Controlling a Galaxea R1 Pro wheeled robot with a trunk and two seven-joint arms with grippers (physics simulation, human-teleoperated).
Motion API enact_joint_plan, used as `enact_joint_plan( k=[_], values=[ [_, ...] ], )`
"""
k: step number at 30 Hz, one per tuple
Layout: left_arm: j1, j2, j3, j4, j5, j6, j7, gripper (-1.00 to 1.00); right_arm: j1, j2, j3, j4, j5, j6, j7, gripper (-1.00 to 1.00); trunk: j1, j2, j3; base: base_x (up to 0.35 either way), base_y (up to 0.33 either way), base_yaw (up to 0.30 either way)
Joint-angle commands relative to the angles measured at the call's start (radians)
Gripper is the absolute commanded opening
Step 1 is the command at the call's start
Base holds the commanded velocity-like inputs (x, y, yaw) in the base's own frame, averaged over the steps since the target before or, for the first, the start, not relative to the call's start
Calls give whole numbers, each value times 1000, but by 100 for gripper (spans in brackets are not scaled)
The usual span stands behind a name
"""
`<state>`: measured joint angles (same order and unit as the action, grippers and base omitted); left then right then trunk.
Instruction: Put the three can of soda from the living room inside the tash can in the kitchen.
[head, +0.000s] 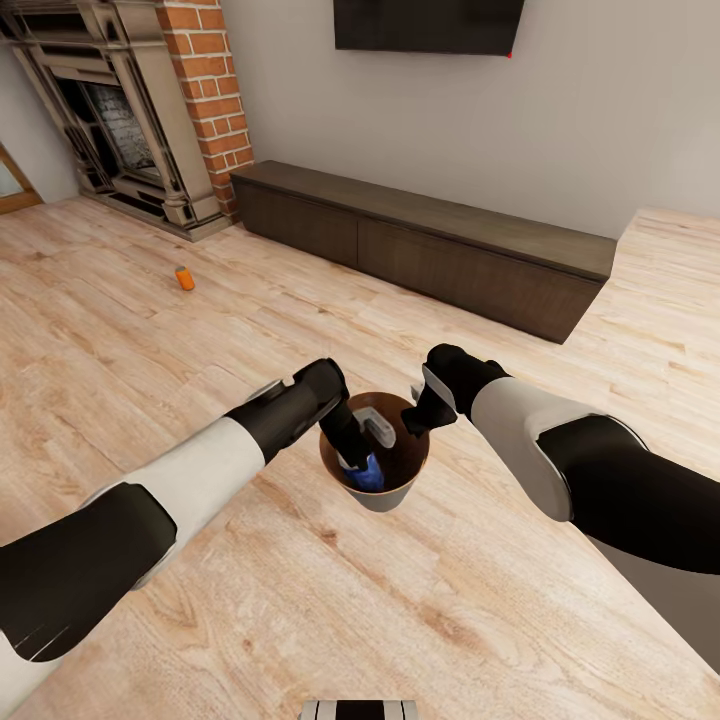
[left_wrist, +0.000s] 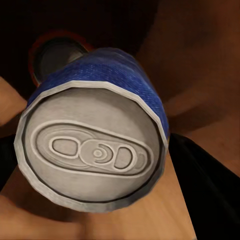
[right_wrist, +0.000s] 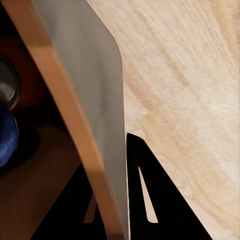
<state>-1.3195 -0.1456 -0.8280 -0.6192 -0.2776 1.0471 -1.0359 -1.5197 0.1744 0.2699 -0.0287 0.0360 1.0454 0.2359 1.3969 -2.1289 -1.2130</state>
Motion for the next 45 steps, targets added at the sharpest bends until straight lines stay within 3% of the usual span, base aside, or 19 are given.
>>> enact_joint_plan(
  k=[1, 7, 8, 15, 18, 24, 25, 27, 30, 31, 35, 36, 37, 39, 40, 43, 44, 45],
  values=[
    [2, 0, 0, 0, -2, 0, 1, -100, 0, 0, -18, -1, -21, 2, 8, -100, 0, 0, 0, 0, 0, 0],
    [12, 2, -3, 0, -2, 0, 5, -100, 0, 0, -18, 0, -21, 2, 8, -100, 0, 0, 0, 0, 0, 0],
    [12, 3, -3, 0, -3, 0, 5, 100, 0, 0, -18, 0, -21, 2, 7, -100, 0, 0, 0, 0, 0, 0],
    [13, 6, -3, 2, -3, 0, 15, 100, 0, -1, -18, 0, -21, 2, 8, -100, 0, 0, 0, 0, 0, 0],
    [13, 10, -1, 2, -2, 0, 66, 100, 0, -3, -18, 0, -21, 2, 8, -100, 0, 0, 0, 0, 0, 0],
    [13, 13, 10, -10, 1, 0, 88, 100, 1, -5, -19, 0, -21, 2, 8, -100, 0, 0, 0, 0, 0, 0],
    [13, 20, 11, -23, 2, 0, 89, 100, 1, -6, -19, 0, -21, 2, 8, -100, 0, 0, 0, 0, 0, 0],
    [13, 81, 29, -127, 11, 0, 87, 100, 1, -9, -20, 0, -21, 2, 8, -100, 0, 0, 0, 0, 0, 0],
    [13, 123, 94, -201, 14, 0, 81, 100, 1, -9, -20, 0, -21, 2, 8, -100, 0, 0, 0, 0, 0, 0],
    [13, 155, 157, -256, 14, 0, 71, 100, 1, -10, -20, 0, -21, 2, 8, -100, 0, 0, 0, 0, 0, 0],
    [13, 233, 265, -355, 15, 0, 34, 100, 1, -10, -20, 0, -21, 2, 8, -100, 0, 0, 0, 0, 0, 0],
    [13, 254, 283, -375, 16, 0, 18, 100, 1, -10, -20, 0, -21, 2, 9, -100, 0, 0, 0, 0, 0, 0],
    [13, 295, 316, -411, 16, 0, -26, 100, 2, -10, -20, 0, -21, 2, 9, -100, 0, 0, 0, 0, 0, 0],
    [14, 333, 354, -439, 17, 0, -82, 100, 2, -10, -20, 0, -21, 2, 11, -100, 0, 0, 0, 0, 0, 0],
    [14, 370, 405, -459, 17, 0, -139, 100, 2, -9, -20, 0, -21, 2, 11, -100, 0, 0, 0, 0, 0, 0],
    [14, 418, 505, -476, 16, 0, -213, 100, 2, -9, -20, 0, -21, 2, 12, -100, 0, 0, 0, 0, 0, 0],
    [14, 445, 581, -480, 15, 0, -246, 100, 2, -9, -20, 0, -21, 2, 12, -100, 0, 0, 0, 0, 0, 0],
    [15, 457, 619, -481, 13, 0, -257, 100, 3, -9, -20, 0, -21, 2, 12, -100, 0, 0, 0, 0, 0, 0]
  ],
)
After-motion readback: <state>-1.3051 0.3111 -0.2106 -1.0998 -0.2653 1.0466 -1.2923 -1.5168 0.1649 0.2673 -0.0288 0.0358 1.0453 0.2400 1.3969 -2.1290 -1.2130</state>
